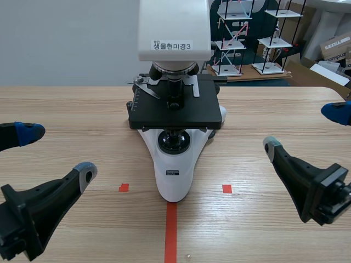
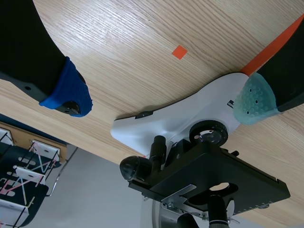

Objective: Point at the stage knob

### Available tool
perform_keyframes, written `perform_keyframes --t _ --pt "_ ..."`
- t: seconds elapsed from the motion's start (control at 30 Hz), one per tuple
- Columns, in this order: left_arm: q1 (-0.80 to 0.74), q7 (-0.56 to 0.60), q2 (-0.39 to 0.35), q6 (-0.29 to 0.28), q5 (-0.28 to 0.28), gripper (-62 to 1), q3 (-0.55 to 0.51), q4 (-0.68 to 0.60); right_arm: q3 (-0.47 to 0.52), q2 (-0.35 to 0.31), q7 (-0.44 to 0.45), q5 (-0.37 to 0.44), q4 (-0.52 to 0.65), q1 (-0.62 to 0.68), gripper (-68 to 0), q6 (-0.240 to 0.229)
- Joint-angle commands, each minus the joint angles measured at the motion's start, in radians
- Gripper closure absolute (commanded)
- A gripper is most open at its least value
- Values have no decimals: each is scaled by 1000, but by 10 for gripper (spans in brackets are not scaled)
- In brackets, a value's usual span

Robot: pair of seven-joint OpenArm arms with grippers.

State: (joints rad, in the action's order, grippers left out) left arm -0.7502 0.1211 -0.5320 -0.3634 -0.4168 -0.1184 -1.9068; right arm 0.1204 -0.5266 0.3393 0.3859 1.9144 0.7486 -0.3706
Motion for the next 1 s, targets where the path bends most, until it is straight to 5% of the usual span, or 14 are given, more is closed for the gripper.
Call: perform_keyframes --t 0.0,0.33,0.63,0.97 --pt "0 14 8 1 -10 -623 -3 -16 3 -8 19 10 13 0 -679 3" --pt "0 14 8 1 -10 -623 -3 -16 3 4 26 -28 3 -6 -679 3" --pt "0 13 8 1 -10 -623 -3 -16 -99 6 30 -45 -224 -193 -295 4" --pt "0 13 8 1 -10 -623 -3 -16 -296 6 183 -46 -576 -526 -23 8"
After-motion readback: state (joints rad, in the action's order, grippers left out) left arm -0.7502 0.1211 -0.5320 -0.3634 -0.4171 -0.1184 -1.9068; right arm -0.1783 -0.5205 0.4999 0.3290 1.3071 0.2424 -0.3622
